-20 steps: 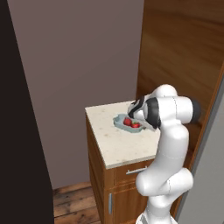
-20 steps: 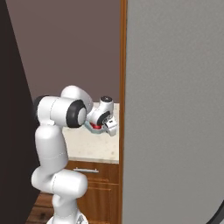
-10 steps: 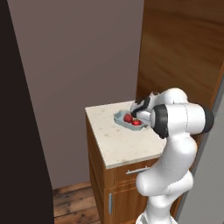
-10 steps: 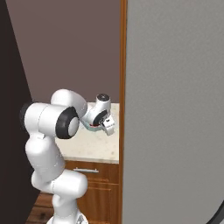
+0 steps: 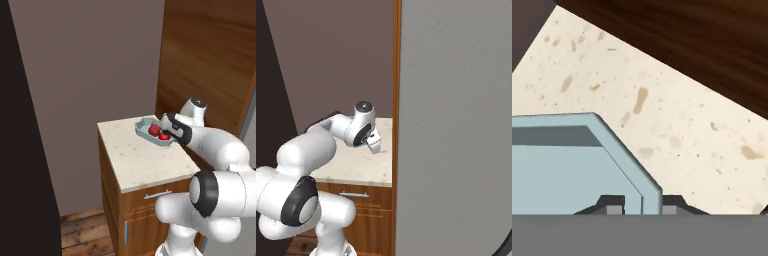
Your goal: Take the tomato and bell pepper out of the freezer and place them in the tupperware container on the counter. Then put the tupperware containing the vegetables back in the freezer.
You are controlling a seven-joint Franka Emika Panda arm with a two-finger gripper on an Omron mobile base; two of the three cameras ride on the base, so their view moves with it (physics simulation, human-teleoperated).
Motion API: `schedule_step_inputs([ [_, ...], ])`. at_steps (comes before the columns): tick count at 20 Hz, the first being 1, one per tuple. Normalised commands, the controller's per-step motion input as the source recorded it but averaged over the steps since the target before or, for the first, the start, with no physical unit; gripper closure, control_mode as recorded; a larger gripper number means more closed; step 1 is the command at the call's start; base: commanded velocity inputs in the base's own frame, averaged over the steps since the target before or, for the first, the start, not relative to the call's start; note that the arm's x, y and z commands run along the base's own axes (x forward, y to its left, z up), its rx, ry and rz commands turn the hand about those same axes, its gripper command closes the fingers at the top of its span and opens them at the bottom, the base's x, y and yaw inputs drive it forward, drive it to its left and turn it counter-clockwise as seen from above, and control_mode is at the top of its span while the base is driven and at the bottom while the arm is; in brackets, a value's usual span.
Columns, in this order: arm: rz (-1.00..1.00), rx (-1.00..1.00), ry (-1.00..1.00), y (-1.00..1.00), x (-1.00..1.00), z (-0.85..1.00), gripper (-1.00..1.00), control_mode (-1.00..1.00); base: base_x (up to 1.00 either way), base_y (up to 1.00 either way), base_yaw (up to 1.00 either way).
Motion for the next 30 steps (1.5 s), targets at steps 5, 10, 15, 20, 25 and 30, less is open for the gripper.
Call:
schedule_step_inputs([
  [5, 0.00, 0.00, 0.00, 0.11, -1.00, 1.00, 1.00, -1.00, 0.00, 0.00, 0.00],
  [10, 0.00, 0.00, 0.00, 0.11, -1.00, 1.00, 1.00, -1.00, 0.00, 0.00, 0.00],
  [15, 0.00, 0.01, 0.04, 0.12, -0.94, 0.97, 1.00, -1.00, 0.00, 0.00, 0.00],
  [20, 0.00, 0.00, 0.10, 0.12, -0.81, 0.79, 1.00, -1.00, 0.00, 0.00, 0.00],
  [25, 0.00, 0.00, 0.13, 0.10, -0.75, 0.51, 1.00, -1.00, 0.00, 0.00, 0.00],
  [30, 0.01, 0.00, 0.12, 0.00, -0.62, 0.23, 1.00, -1.00, 0.00, 0.00, 0.00],
])
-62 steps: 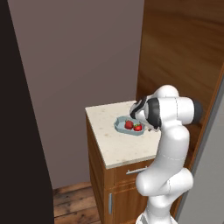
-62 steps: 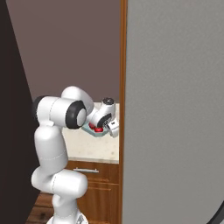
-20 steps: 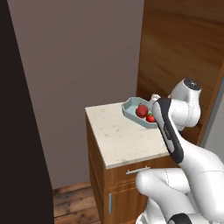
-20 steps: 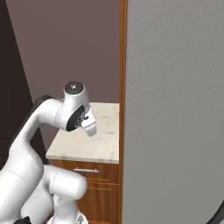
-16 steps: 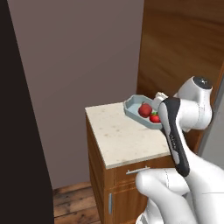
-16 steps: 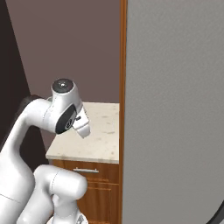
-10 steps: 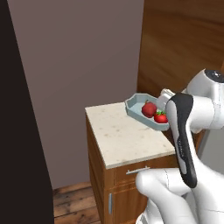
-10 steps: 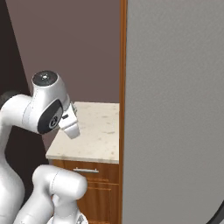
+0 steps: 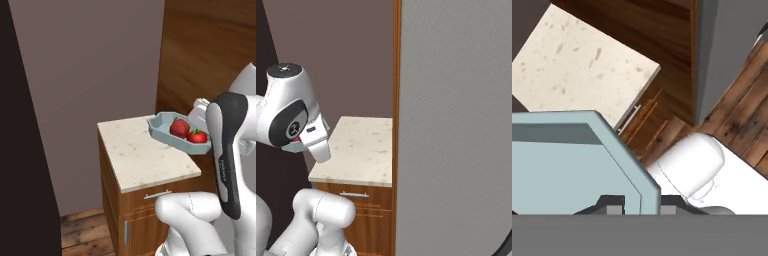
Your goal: Take the tomato and bell pepper out of the freezer and place them in the tupperware container on the counter. Then put the tupperware containing the vegetables back in the freezer.
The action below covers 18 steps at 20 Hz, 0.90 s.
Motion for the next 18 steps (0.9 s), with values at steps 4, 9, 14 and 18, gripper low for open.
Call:
schedule_step_inputs([
  [4, 0.02, 0.00, 0.04, 0.00, -0.60, 0.06, 1.00, -1.00, 0.00, 0.00, 0.00],
  [9, 0.00, 0.00, 0.00, 0.00, -0.26, 0.00, 1.00, 1.00, -0.56, 0.01, 0.00],
  [14, 0.00, 0.00, 0.00, 0.00, 0.00, 0.00, 1.00, 1.00, -1.00, 0.00, 0.00],
  [18, 0.00, 0.00, 0.00, 0.00, 0.00, 0.00, 1.00, 1.00, -0.79, -0.28, 0.00],
])
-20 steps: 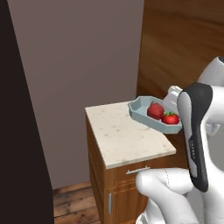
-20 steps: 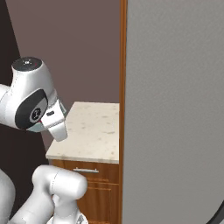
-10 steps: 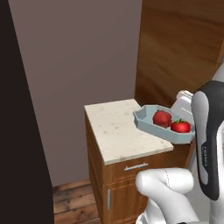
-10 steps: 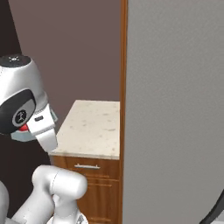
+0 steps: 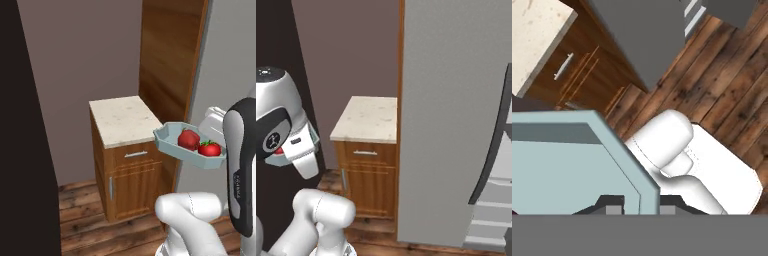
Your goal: Take the tomato and bell pepper out of the freezer and place them in the tupperware container on the counter. Then put the tupperware containing the vegetables back in the freezer.
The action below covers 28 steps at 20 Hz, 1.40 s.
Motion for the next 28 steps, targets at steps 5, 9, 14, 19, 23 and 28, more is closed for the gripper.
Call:
schedule_step_inputs([
  [5, 0.00, 0.00, 0.00, 0.00, 0.00, 0.00, 1.00, 1.00, -0.20, -0.65, 0.02],
  [9, 0.00, 0.00, 0.00, 0.00, 0.00, 0.00, 1.00, 1.00, 0.15, -0.86, 0.16],
  [14, 0.00, 0.00, 0.00, 0.00, 0.00, 0.00, 1.00, 1.00, 0.31, -0.86, 0.20],
  [19, 0.00, 0.00, 0.00, 0.00, 0.00, 0.00, 1.00, 1.00, 0.04, -0.69, 0.20],
  [23, 0.00, 0.00, 0.00, 0.00, 0.00, 0.00, 1.00, 1.00, 0.17, -0.63, 0.17],
  [28, 0.00, 0.00, 0.00, 0.00, 0.00, 0.00, 1.00, 1.00, 0.27, -0.48, 0.10],
])
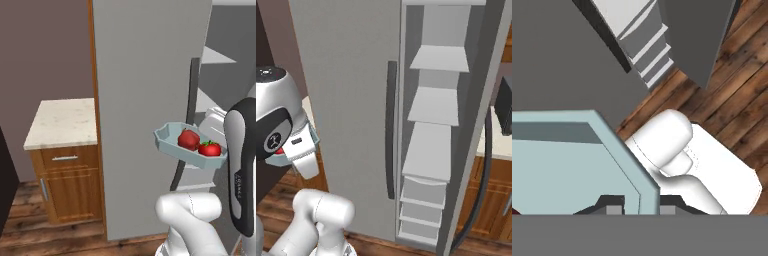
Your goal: Take the tomato and bell pepper out of the freezer and place them in the tupperware container on the counter. Then put the tupperware containing the vegetables back in the freezer.
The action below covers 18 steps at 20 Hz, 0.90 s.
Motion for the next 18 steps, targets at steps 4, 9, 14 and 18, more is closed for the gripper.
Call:
schedule_step_inputs([
  [4, 0.00, 0.00, 0.00, 0.00, 0.00, 0.00, 1.00, 1.00, 0.40, -0.51, 0.06],
  [9, 0.00, 0.00, 0.00, 0.00, 0.00, 0.00, 1.00, 1.00, 0.54, -0.46, 0.03],
  [14, 0.00, 0.00, 0.00, 0.00, 0.00, 0.00, 1.00, 1.00, 0.24, -0.41, 0.01],
  [18, 0.00, 0.00, 0.00, 0.00, 0.00, 0.00, 1.00, 1.00, 0.36, -0.43, 0.01],
])
